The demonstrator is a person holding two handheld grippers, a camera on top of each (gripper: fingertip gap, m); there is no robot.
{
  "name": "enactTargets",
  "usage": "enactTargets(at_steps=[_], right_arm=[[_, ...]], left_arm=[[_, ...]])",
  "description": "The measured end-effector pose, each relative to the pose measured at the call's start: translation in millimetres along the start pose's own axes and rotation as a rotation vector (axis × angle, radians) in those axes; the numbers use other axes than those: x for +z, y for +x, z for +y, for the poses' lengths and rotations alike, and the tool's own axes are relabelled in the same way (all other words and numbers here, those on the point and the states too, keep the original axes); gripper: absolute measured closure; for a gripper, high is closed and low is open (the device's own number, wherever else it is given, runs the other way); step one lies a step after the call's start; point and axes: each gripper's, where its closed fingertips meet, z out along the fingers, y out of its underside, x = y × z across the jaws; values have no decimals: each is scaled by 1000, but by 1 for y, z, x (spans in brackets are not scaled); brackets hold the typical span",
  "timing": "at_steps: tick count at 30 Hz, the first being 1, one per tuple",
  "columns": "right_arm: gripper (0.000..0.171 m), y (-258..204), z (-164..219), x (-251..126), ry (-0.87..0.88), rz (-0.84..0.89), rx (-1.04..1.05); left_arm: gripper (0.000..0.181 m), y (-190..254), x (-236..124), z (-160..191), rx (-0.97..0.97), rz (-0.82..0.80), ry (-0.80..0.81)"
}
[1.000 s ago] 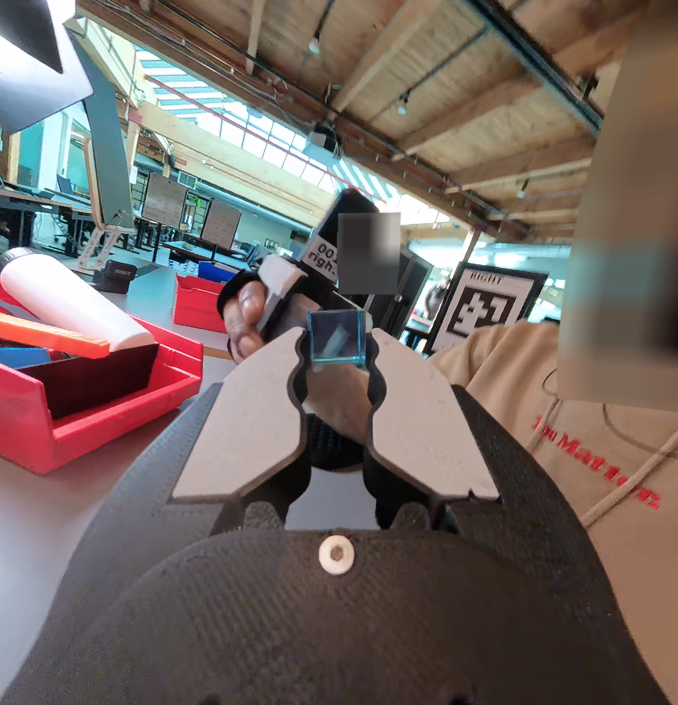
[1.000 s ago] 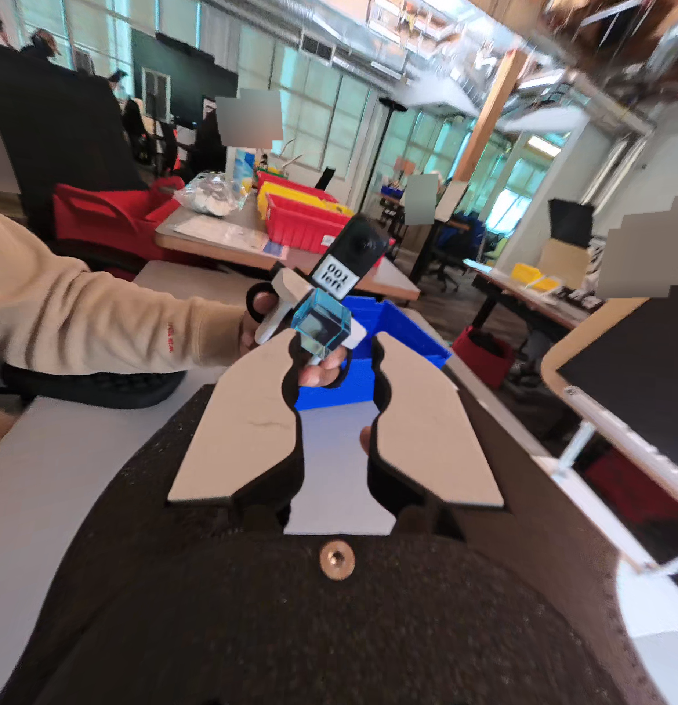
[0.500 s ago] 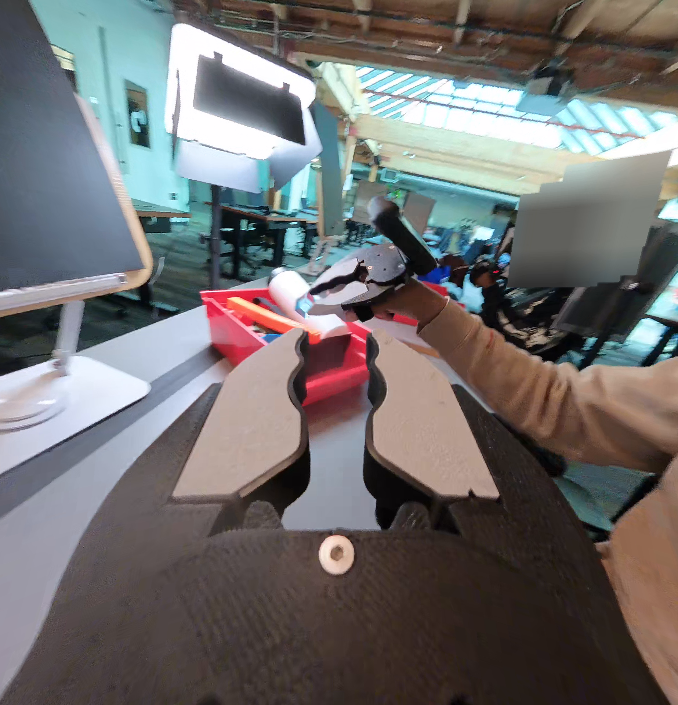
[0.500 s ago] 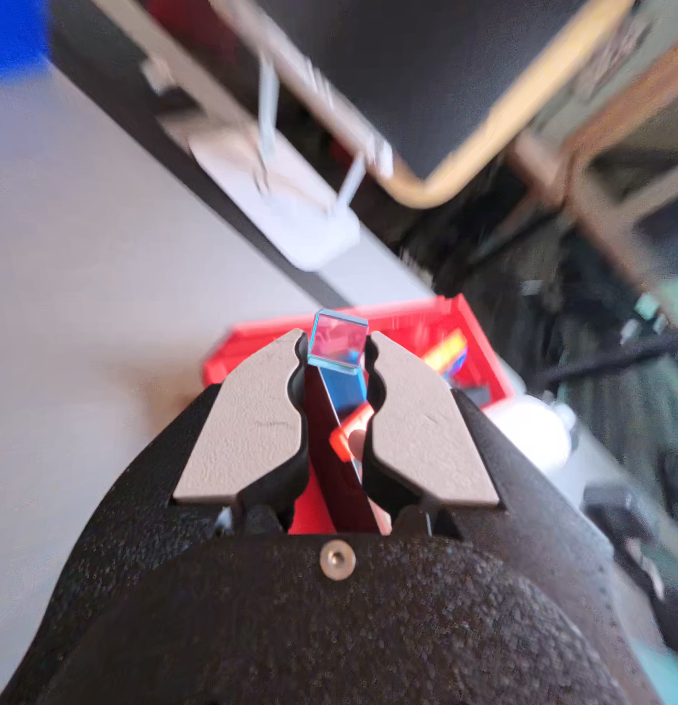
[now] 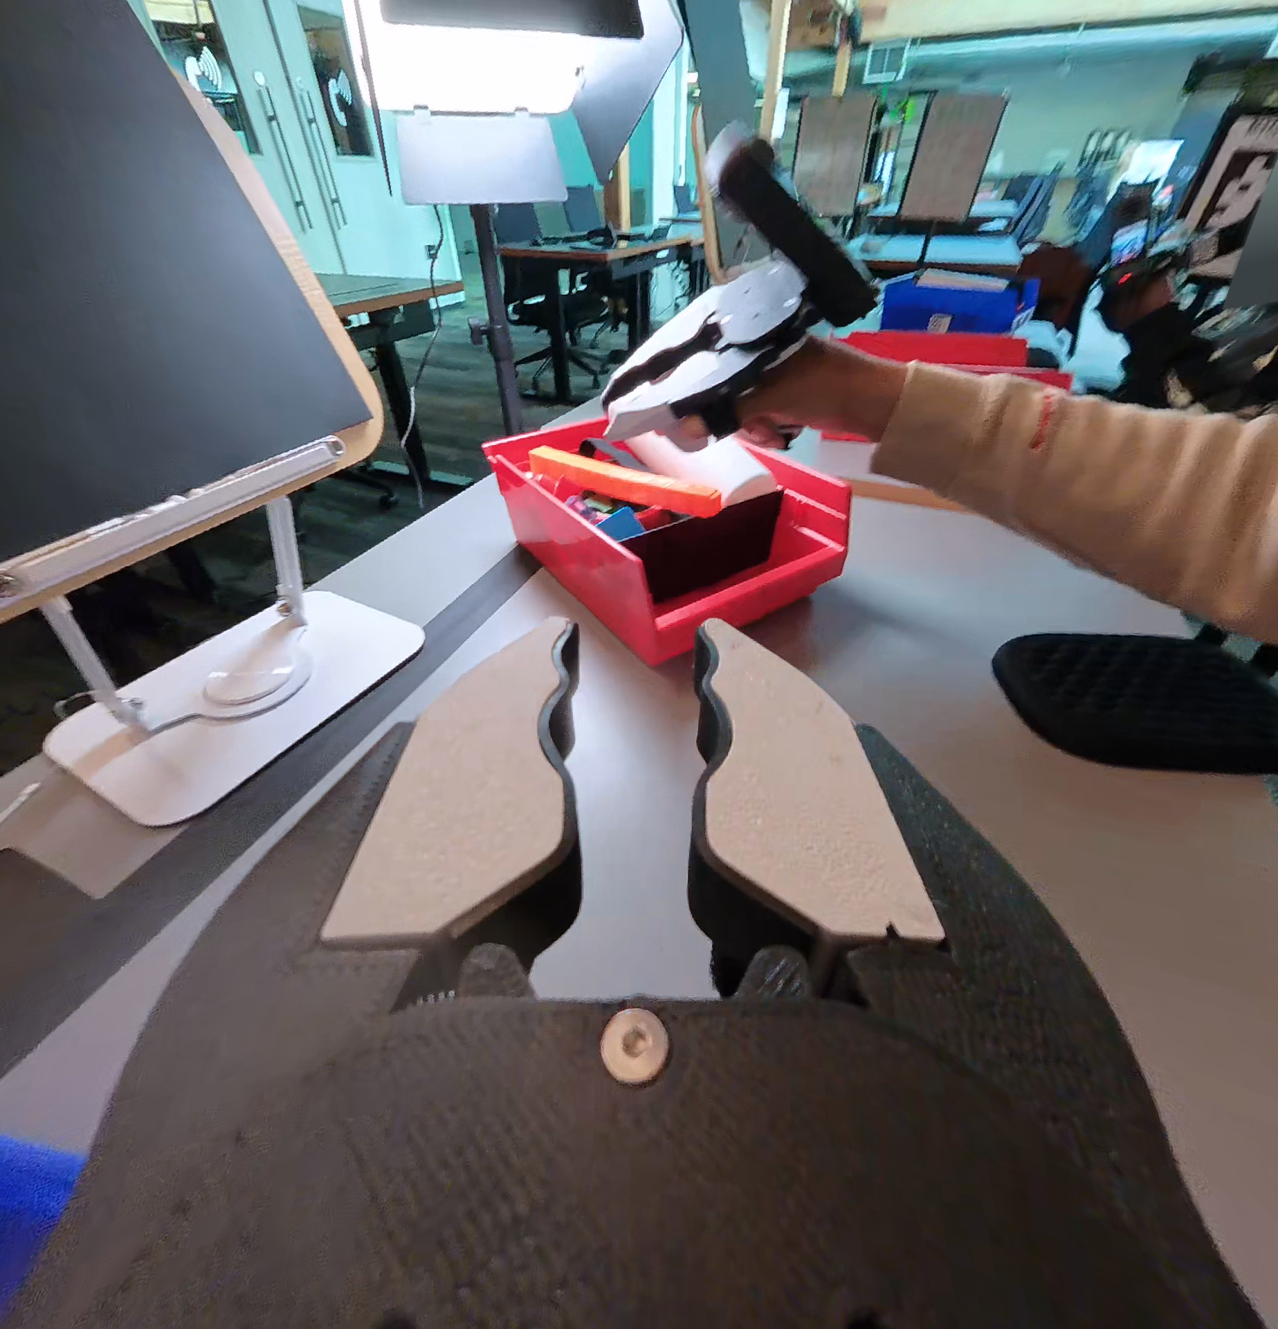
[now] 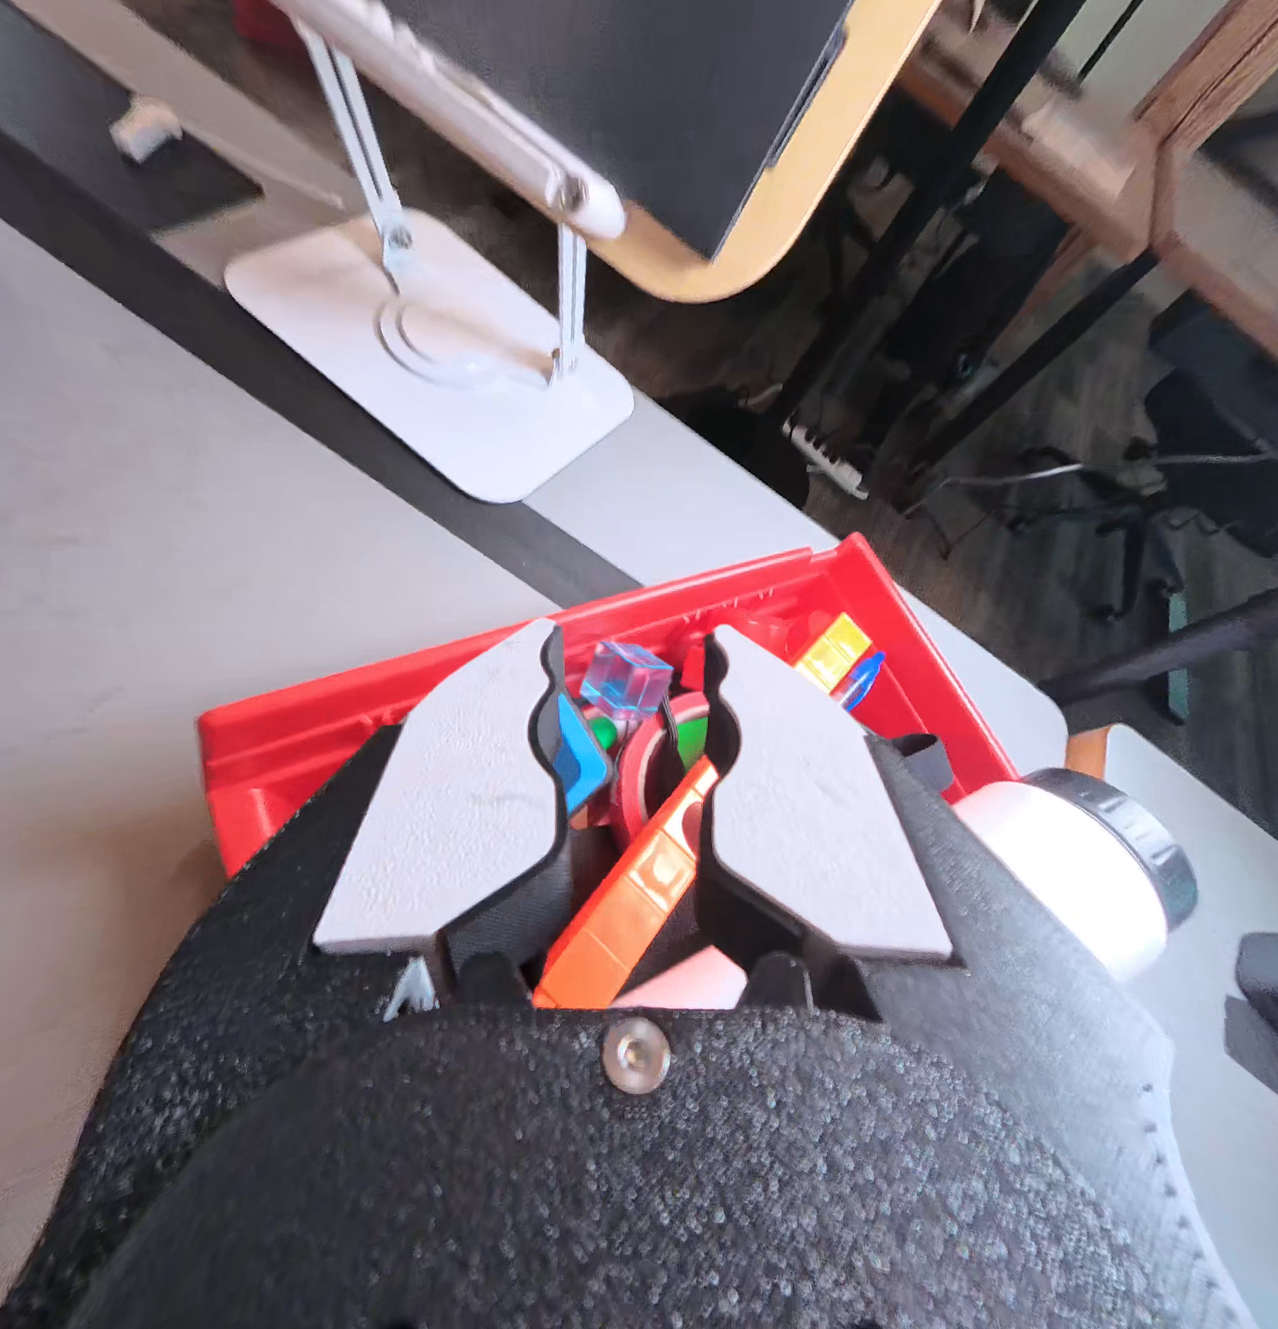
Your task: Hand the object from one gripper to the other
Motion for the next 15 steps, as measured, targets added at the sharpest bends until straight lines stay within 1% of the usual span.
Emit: enactTargets(at_steps=[2, 4, 5, 7, 9, 11, 13, 15], right_arm=[[132, -9, -5, -16, 67, -16, 17], [132, -27, -1, -35, 100, -62, 7], [132, -39, 5, -44, 93, -91, -15], [133, -68, 28, -61, 20, -169, -104], [133, -92, 58, -71, -95, -205, -229], [128, -106, 87, -76, -206, -213, -338], [123, -113, 107, -75, -277, -213, -388], [120, -114, 119, -67, -324, -193, -414]], left_arm=[[148, -2, -4, 2, 40, -25, -43], [143, -5, -13, 6, 91, -52, -118], [140, -7, -20, 11, 125, -70, -169], [134, -14, -41, 28, 188, -102, -301], [129, -19, -69, 61, 233, -112, -467], [124, -26, -102, 101, 235, -118, -649], [119, -30, -132, 139, 218, -124, -788], [116, -34, -155, 169, 214, -142, -890]])
